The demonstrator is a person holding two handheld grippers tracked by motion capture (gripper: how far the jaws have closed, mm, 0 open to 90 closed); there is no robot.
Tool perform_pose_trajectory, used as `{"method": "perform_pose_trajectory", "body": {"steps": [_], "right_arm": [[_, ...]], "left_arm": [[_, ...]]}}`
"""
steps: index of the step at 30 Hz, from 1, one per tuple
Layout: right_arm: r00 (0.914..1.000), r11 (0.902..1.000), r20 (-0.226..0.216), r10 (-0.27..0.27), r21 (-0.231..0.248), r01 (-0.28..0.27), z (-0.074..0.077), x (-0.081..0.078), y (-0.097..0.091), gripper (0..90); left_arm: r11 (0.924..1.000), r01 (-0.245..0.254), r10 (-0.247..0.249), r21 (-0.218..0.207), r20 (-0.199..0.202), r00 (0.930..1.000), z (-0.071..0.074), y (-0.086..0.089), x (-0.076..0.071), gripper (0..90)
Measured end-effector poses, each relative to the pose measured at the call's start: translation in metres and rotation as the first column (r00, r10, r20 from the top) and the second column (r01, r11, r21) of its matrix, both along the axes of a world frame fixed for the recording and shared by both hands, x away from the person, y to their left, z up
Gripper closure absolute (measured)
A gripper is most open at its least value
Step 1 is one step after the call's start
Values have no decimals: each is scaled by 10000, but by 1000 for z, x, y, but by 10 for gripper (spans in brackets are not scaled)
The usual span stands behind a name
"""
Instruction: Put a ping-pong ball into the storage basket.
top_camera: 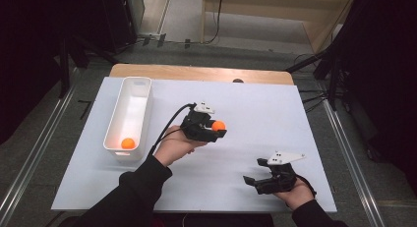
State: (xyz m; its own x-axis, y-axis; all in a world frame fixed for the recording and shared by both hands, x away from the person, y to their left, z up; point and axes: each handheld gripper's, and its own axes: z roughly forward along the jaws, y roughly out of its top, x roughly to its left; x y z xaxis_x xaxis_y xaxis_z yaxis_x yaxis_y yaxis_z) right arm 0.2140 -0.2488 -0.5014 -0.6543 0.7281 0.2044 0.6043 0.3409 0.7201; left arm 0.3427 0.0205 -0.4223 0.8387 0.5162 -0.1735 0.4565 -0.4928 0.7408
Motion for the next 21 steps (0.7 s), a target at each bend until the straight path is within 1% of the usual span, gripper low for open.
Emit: {"method": "perform_pose_trajectory", "body": {"steps": [6, 8, 10, 13, 17, 21], "right_arm": [[10000, 10000, 5, -32, -12, 32, 0, 0, 0, 126], [10000, 10000, 23, -18, -37, 19, 0, 0, 0, 125], [10000, 10000, 11, -33, -34, 33, 0, 0, 0, 125], [10000, 10000, 19, -50, -73, 50, 0, 0, 0, 126], [10000, 9999, -30, -71, -87, 70, 0, 0, 0, 126], [10000, 9999, -5, -50, -91, 50, 0, 0, 0, 125]], "left_arm": [[9998, -188, 188, 3, 118, 9998, 6, 8, 1, 510], [9995, -294, 295, -73, 104, 9995, 8, 10, 2, 510], [9995, -316, 317, -59, 113, 9994, 10, 13, 3, 510], [9989, -453, 455, -92, 163, 9988, 12, 17, 4, 509], [9982, -606, 607, -35, 277, 9978, 16, 22, 6, 509], [9970, -773, 775, -65, 282, 9966, 18, 28, 9, 509]]}}
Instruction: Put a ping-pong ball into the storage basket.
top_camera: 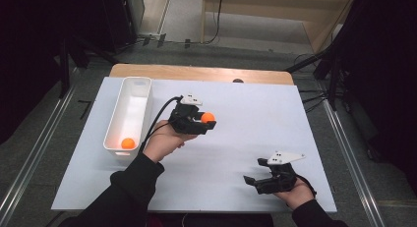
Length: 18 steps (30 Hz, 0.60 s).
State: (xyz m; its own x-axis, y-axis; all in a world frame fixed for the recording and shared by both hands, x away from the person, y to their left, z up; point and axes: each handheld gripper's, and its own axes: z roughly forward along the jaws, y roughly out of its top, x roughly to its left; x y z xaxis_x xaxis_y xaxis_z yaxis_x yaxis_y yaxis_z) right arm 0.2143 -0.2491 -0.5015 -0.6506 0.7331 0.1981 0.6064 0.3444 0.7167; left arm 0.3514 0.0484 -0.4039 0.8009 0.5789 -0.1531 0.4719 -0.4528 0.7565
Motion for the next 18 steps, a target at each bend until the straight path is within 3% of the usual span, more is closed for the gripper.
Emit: {"method": "perform_pose_trajectory", "body": {"steps": [10, 18], "right_arm": [[10000, 10000, 15, 12, 4, -12, 0, 0, 0, 125], [10000, 10000, 47, 4, 35, -4, 1, 0, 0, 125]], "left_arm": [[9998, -151, 153, 126, -186, 9997, 2, 10, 5, 509], [9988, -451, 451, 174, -42, 9990, 9, 19, 9, 509]]}}
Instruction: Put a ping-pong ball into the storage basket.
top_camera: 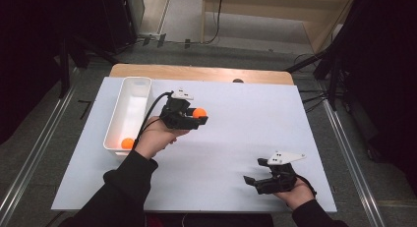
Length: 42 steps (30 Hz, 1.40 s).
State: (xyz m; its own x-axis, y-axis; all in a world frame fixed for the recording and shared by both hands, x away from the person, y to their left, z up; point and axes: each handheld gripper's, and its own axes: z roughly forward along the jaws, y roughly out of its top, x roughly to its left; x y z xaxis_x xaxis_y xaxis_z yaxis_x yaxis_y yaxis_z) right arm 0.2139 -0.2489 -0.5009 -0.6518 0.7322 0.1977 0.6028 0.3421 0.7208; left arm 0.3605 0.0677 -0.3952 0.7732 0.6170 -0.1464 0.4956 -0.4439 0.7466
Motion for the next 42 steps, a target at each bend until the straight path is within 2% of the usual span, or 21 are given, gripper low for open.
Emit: {"method": "perform_pose_trajectory", "body": {"steps": [4, 16, 23, 27, 42], "right_arm": [[10000, 10000, -6, -2, -16, 2, 0, 0, 0, 126], [10000, 10000, -17, 31, -46, -31, 0, 0, 0, 126], [10000, 10000, -17, 31, -39, -31, 0, 0, 0, 126], [10000, 10000, -9, 24, -49, -24, 0, 0, 0, 126], [10000, 10000, -17, 16, -53, -16, 0, 0, 0, 125]], "left_arm": [[9994, -161, 156, 292, 171, 9997, 2, 5, 2, 509], [9980, -637, 637, 11, 227, 9977, 11, 24, 9, 508], [9967, -809, 808, 17, 169, 9966, 13, 32, 13, 509], [9962, -852, 850, 190, 149, 9963, 12, 35, 15, 508], [9918, -1264, 1261, 180, 143, 9919, 15, 50, 21, 509]]}}
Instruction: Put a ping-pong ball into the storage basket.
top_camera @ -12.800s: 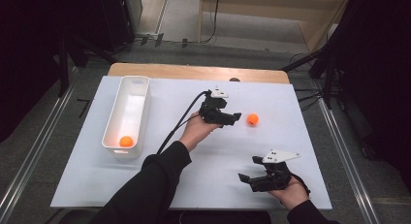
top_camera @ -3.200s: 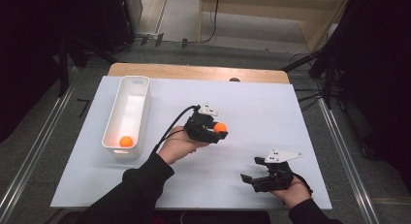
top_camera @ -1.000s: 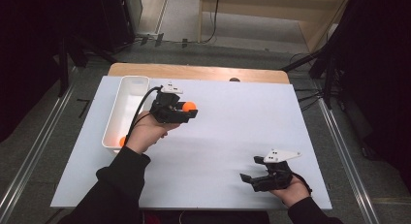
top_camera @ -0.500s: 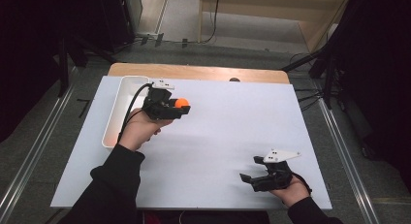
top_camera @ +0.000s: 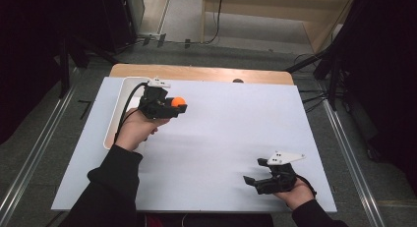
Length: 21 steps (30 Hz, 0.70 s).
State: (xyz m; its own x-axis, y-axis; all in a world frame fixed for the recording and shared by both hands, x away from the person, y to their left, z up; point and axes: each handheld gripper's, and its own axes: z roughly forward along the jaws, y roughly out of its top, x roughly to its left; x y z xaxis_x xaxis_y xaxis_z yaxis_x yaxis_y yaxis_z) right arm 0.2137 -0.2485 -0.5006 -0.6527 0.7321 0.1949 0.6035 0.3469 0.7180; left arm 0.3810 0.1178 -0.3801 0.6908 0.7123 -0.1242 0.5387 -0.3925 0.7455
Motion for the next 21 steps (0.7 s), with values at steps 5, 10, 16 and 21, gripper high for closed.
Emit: {"method": "perform_pose_trajectory", "body": {"steps": [5, 10, 16, 21], "right_arm": [[10000, 10000, -22, -9, 12, 9, 0, 0, 0, 125], [10000, 10000, 9, 5, 14, -5, 0, 0, 0, 125], [10000, 10000, -24, 8, -14, -8, 0, 0, 0, 125], [10000, 10000, -25, 12, -24, -12, 0, 0, 0, 125]], "left_arm": [[9998, -215, 215, -26, 6, 9998, 1, 7, 2, 509], [9990, -422, 422, -125, -45, 9991, 2, 16, 5, 509], [9973, -731, 731, 23, 21, 9973, 3, 24, 7, 509], [9952, -969, 968, 120, 79, 9953, 3, 29, 9, 509]]}}
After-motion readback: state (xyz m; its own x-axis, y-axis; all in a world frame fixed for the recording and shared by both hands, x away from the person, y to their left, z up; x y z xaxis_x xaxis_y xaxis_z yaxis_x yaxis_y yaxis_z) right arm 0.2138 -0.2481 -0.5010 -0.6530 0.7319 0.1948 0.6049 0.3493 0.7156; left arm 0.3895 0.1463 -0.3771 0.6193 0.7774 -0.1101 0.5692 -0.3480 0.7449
